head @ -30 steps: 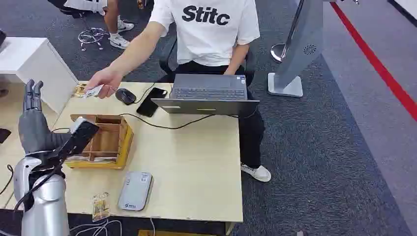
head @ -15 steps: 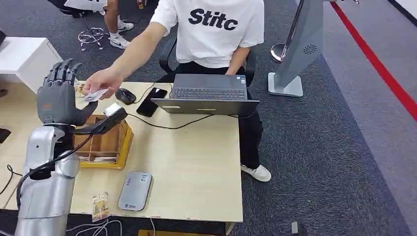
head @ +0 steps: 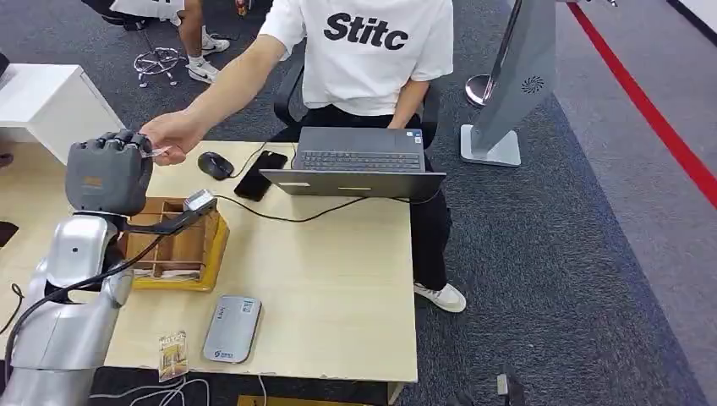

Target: Pass the card to the sensor for recognition and then transmit it.

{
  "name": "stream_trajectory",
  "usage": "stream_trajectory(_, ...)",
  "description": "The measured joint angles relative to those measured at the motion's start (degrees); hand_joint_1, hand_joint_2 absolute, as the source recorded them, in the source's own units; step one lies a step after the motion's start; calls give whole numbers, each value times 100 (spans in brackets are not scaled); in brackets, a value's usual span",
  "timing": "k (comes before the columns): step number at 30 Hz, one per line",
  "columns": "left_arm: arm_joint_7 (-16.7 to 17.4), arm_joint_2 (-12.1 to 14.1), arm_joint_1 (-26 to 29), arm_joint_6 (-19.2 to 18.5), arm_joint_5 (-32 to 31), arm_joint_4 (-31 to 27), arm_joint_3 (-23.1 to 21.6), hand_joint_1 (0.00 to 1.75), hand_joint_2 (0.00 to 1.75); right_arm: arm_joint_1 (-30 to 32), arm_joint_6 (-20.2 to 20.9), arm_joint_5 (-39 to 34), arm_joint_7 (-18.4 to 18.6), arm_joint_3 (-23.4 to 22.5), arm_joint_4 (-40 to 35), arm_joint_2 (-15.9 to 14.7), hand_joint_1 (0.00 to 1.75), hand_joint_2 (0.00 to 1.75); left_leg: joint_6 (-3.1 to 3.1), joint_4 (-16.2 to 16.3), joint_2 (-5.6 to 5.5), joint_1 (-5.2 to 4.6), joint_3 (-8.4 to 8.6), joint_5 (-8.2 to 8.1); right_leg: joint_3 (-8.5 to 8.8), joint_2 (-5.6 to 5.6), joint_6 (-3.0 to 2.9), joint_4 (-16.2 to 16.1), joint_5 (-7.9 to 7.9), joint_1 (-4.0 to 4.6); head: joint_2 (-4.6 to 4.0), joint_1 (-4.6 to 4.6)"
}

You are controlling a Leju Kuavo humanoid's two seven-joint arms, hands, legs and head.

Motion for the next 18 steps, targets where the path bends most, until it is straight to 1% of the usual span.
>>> stream_trajectory(3,-105,2,143,74,0,0,0,175,175,3,17,-24,-35,0,7,0,0,175,0,0,0,-1,0,0,0,0,0,0,0,0,0,0)
stream_trajectory(5,-262,-28,303,166,29,-29,0,175,175,9,35,-54,-66,-2,11,0,0,175,0,0,0,-1,0,0,0,1,0,0,0,0,0,0)
stream_trajectory(8,-733,-90,643,208,379,-230,-20,175,175,38,61,-122,-118,-7,11,0,0,175,1,0,1,-2,-1,-2,-2,2,1,-1,-1,0,0,0)
stream_trajectory(9,-949,-96,770,158,593,-316,-74,175,175,58,77,-162,-146,-17,11,0,0,175,2,0,0,-2,-1,-2,-1,2,1,-2,-1,-1,0,0)
stream_trajectory(11,-1257,-83,1025,81,916,-426,-195,175,175,96,81,-208,-184,-35,9,0,0,175,2,0,0,-3,-2,-3,-3,1,1,-2,-2,-1,0,0)
stream_trajectory(14,-1473,9,1317,-103,1389,-472,-444,175,175,141,81,-225,-205,-46,9,-2,0,175,1,0,1,-2,-3,-4,-5,1,1,-3,-2,-1,0,0)
stream_trajectory(16,-1678,94,1501,-441,2037,-505,-655,175,175,164,79,-223,-223,-68,9,-7,0,175,1,0,1,-2,-3,-4,-5,1,1,-2,-2,-1,0,0)
stream_trajectory(18,-1792,177,1690,-634,2480,-535,-826,175,175,181,76,-223,-229,-79,9,-15,0,175,0,0,2,0,-3,-4,-5,2,1,-2,-1,-1,0,0)
